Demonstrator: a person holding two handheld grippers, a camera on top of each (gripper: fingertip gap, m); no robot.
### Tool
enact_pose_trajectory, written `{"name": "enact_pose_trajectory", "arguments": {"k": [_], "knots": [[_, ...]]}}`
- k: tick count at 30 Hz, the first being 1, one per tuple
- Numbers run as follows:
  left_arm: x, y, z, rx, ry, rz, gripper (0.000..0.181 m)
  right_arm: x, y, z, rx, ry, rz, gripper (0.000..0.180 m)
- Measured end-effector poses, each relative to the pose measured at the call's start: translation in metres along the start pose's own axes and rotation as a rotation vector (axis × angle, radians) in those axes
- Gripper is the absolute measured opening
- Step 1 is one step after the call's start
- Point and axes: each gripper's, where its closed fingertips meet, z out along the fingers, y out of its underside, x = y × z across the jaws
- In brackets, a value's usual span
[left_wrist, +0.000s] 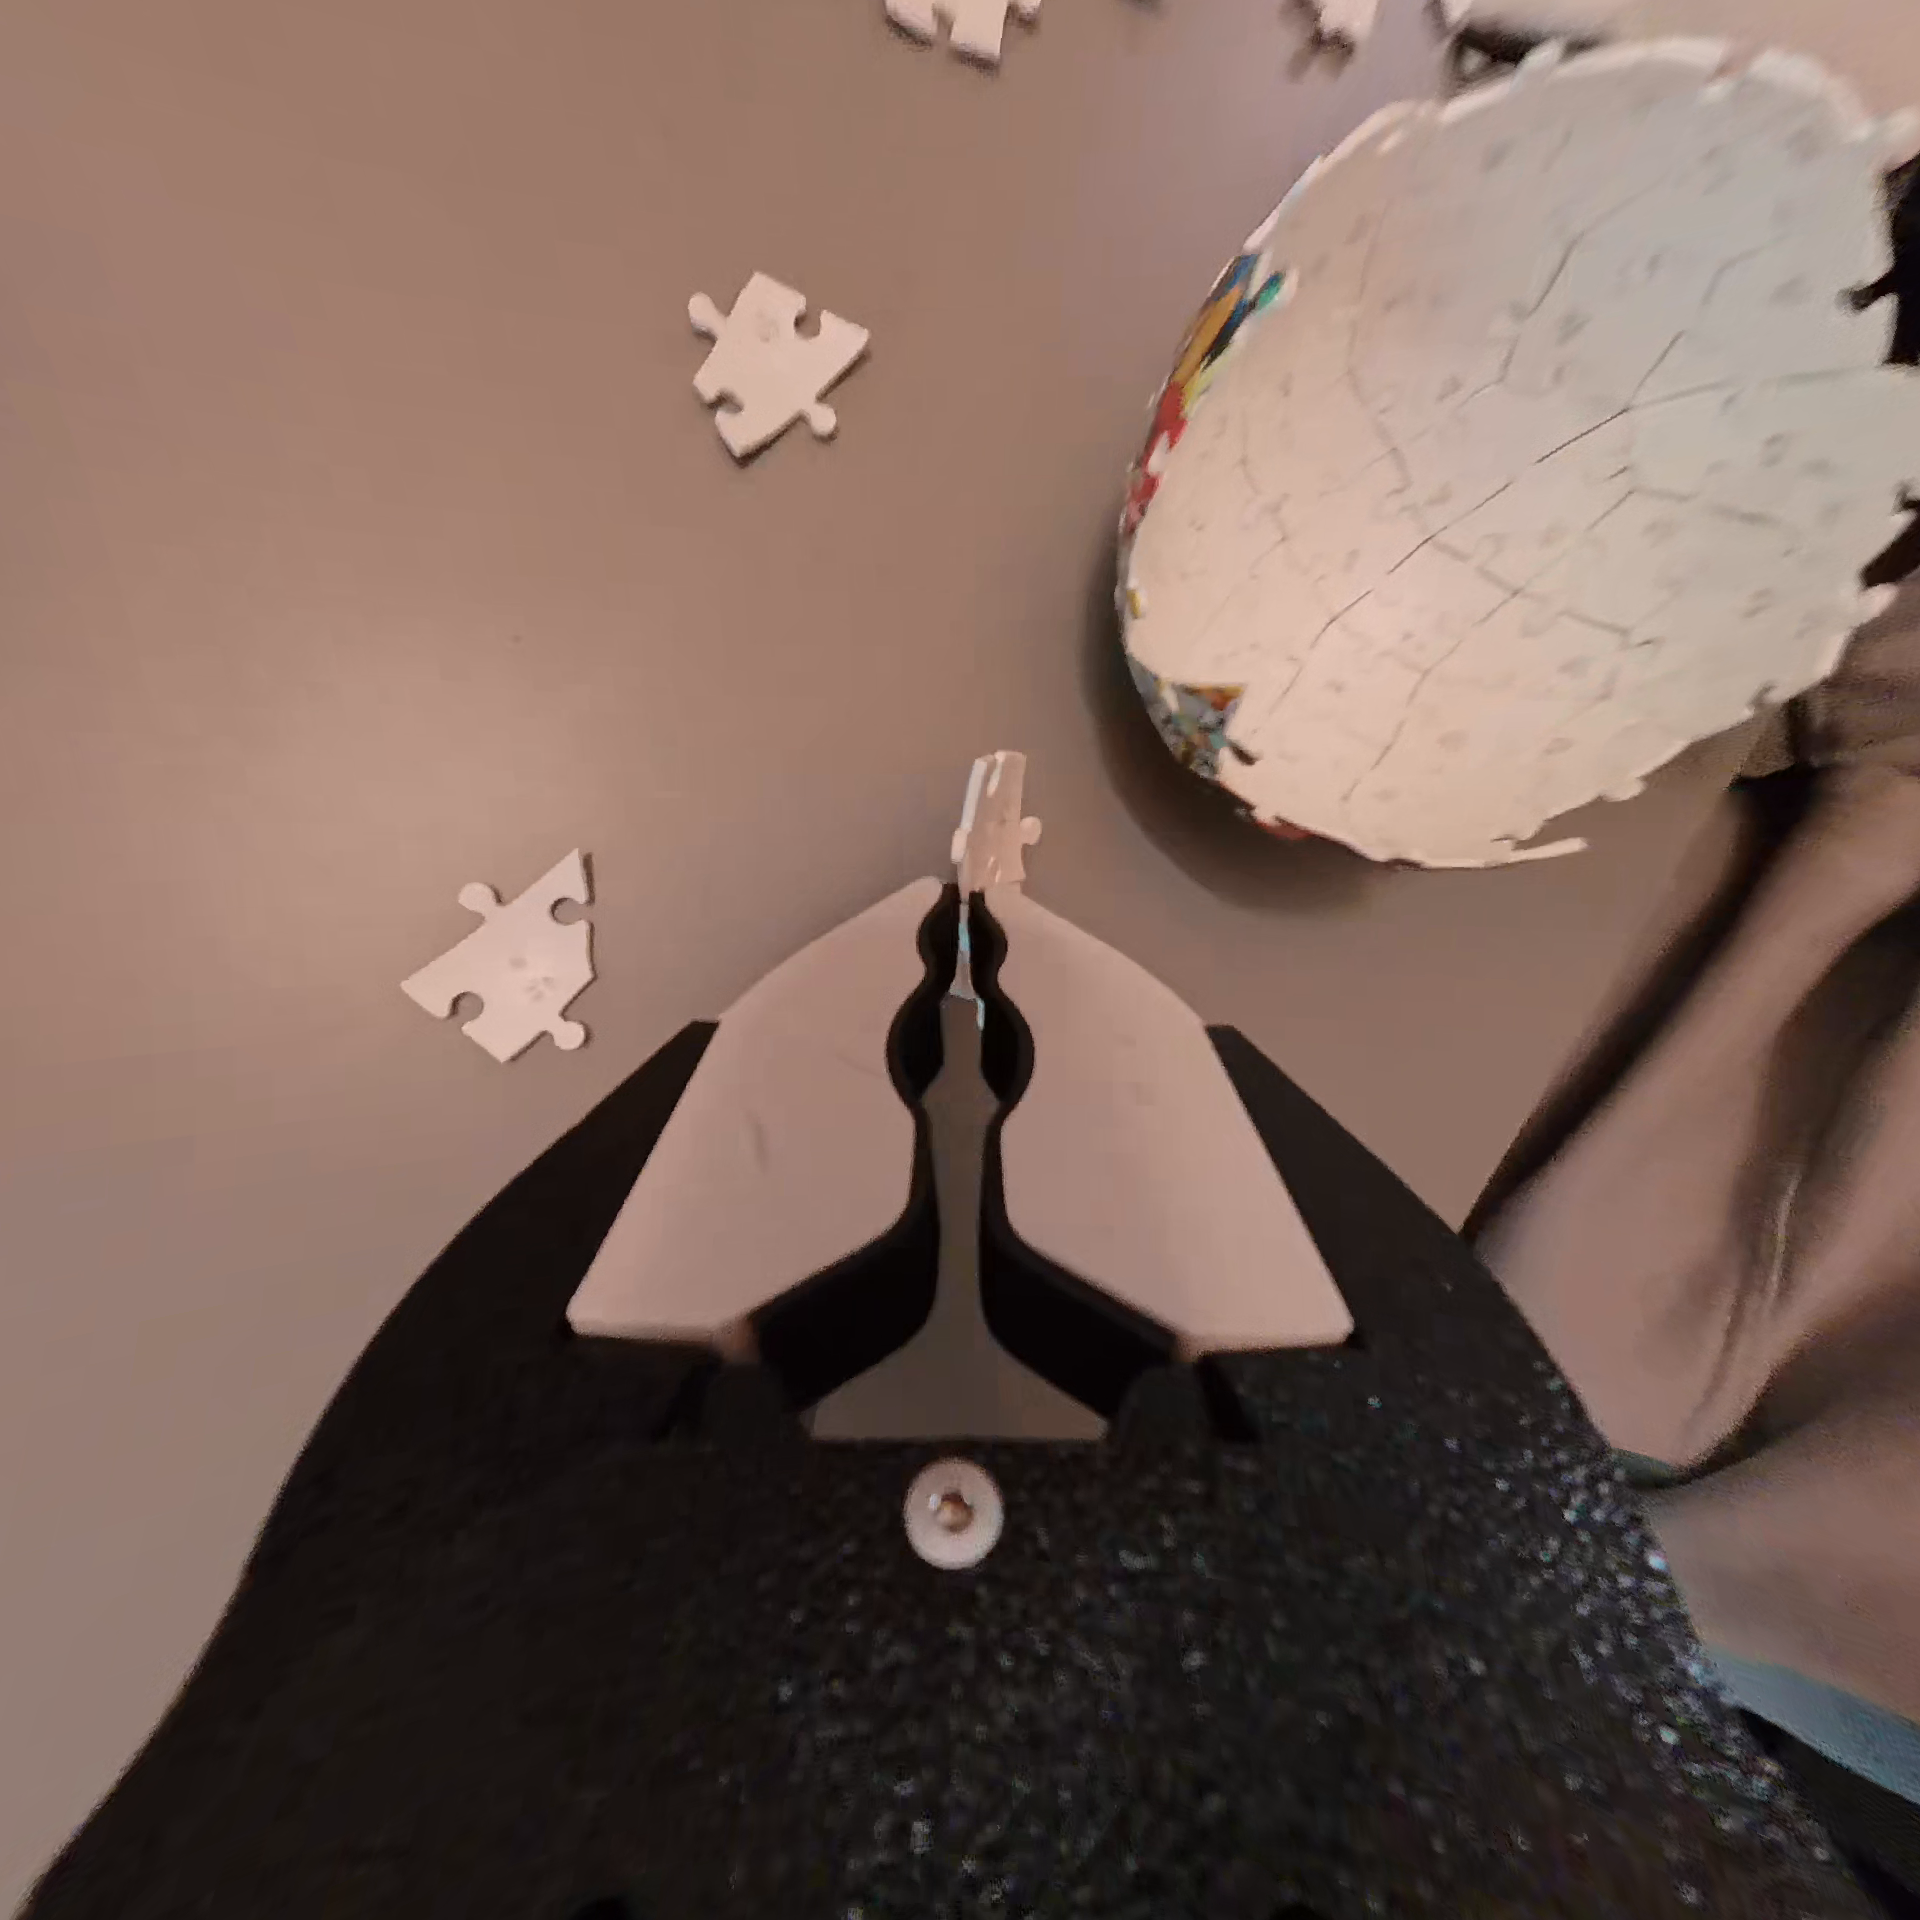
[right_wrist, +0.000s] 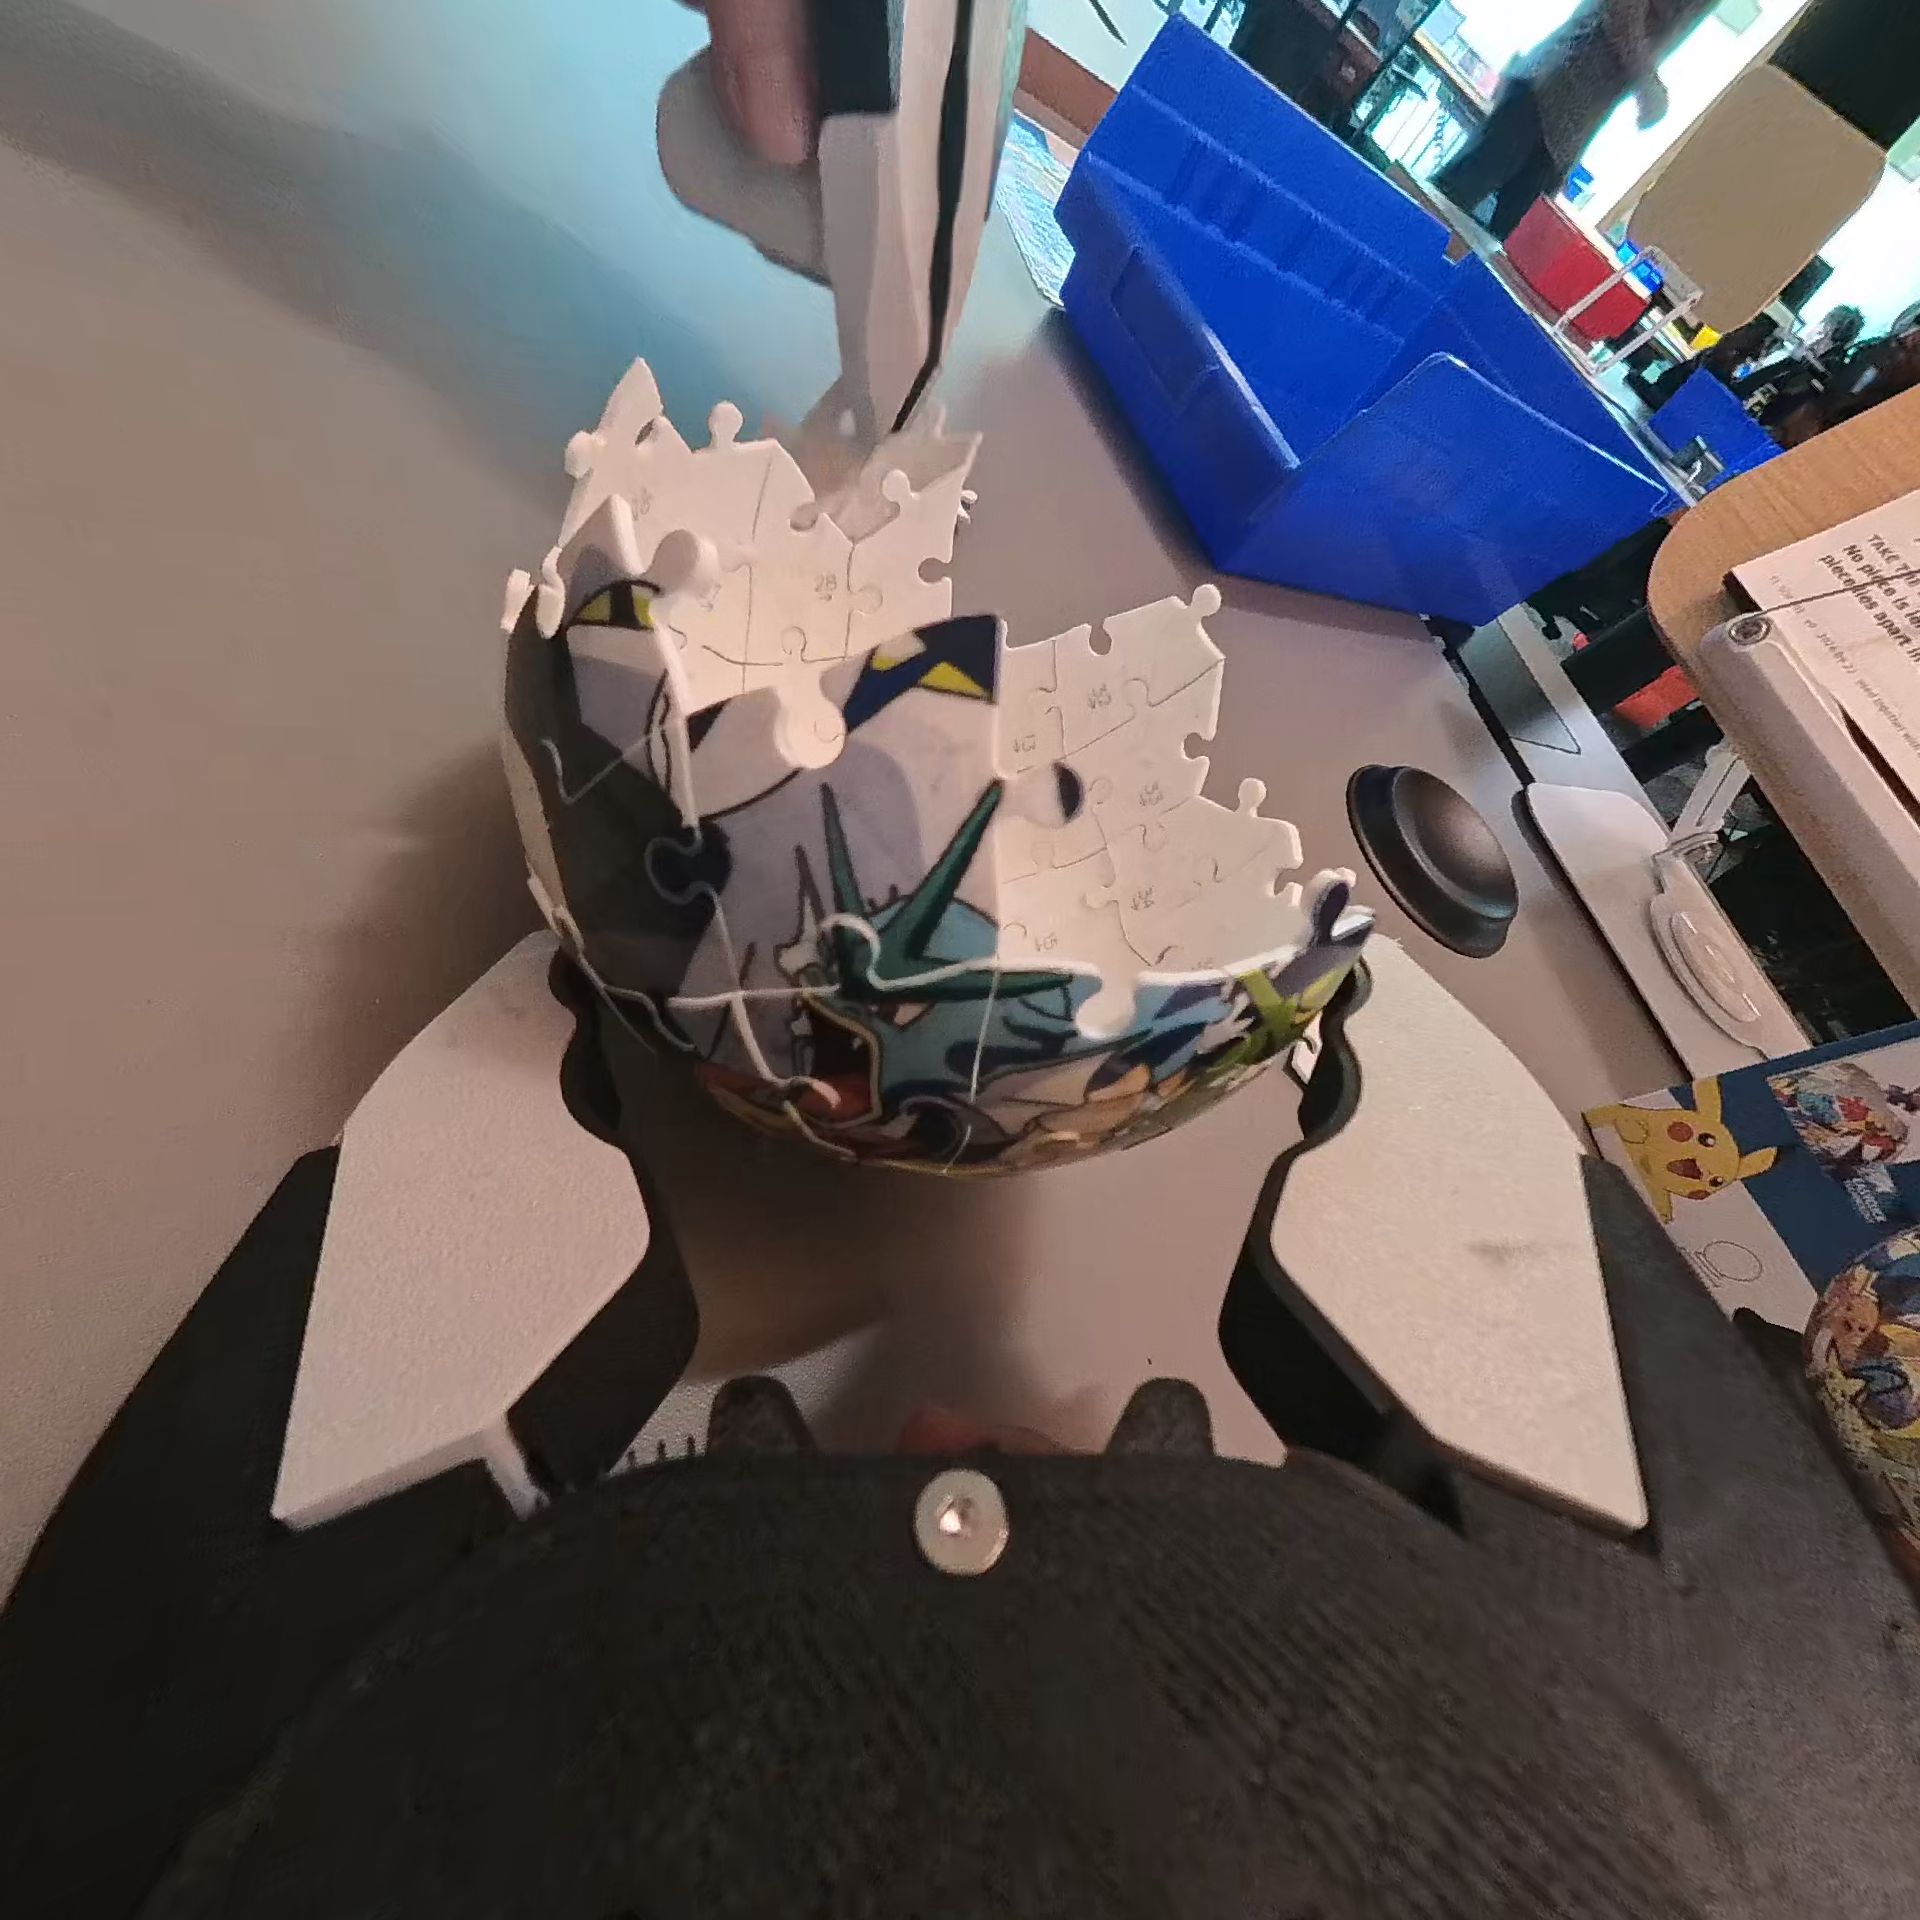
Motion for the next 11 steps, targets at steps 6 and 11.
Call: {"name": "enact_pose_trajectory", "arguments": {"k": [6, 11], "knots": [[-0.013, -0.004, -0.007, 0.010, -0.099, -0.104, 0.001, 0.000, -0.001, 0.000, 0.004, 0.003, -0.005, 0.130], [-0.034, -0.017, -0.018, 0.087, -0.370, 0.061, 0.000, -0.001, -0.002, 0.001, 0.008, 0.005, -0.008, 0.130]]}}
